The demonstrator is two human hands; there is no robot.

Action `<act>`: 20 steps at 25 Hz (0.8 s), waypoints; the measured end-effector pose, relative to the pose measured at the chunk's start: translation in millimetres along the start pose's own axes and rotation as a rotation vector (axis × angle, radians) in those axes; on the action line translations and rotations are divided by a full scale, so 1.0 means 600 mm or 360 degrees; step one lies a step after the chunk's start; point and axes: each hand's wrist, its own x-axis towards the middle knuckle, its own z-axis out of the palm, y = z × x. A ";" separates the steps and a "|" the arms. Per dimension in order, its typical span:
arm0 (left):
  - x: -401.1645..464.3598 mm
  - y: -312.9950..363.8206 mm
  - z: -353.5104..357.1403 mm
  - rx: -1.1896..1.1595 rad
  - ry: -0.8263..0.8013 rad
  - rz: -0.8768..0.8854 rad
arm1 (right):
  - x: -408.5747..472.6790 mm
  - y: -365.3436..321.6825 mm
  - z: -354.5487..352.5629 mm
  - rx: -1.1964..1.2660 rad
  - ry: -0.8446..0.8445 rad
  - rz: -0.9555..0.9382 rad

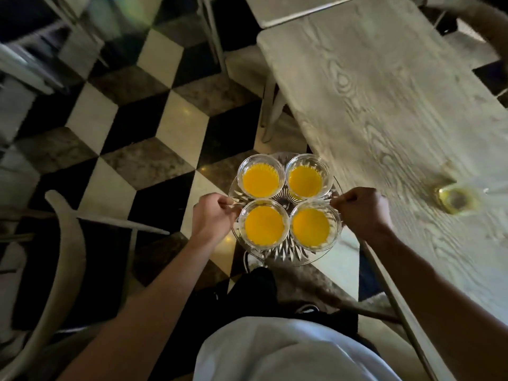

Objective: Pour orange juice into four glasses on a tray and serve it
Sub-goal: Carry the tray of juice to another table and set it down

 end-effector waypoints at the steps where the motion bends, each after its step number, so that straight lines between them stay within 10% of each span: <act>1: 0.025 -0.005 -0.018 -0.0015 0.0024 -0.0004 | 0.012 -0.026 0.018 -0.0016 -0.0006 -0.0019; 20: 0.382 0.026 -0.216 -0.0402 0.0199 -0.0358 | 0.311 -0.415 0.207 -0.0259 -0.0283 -0.0412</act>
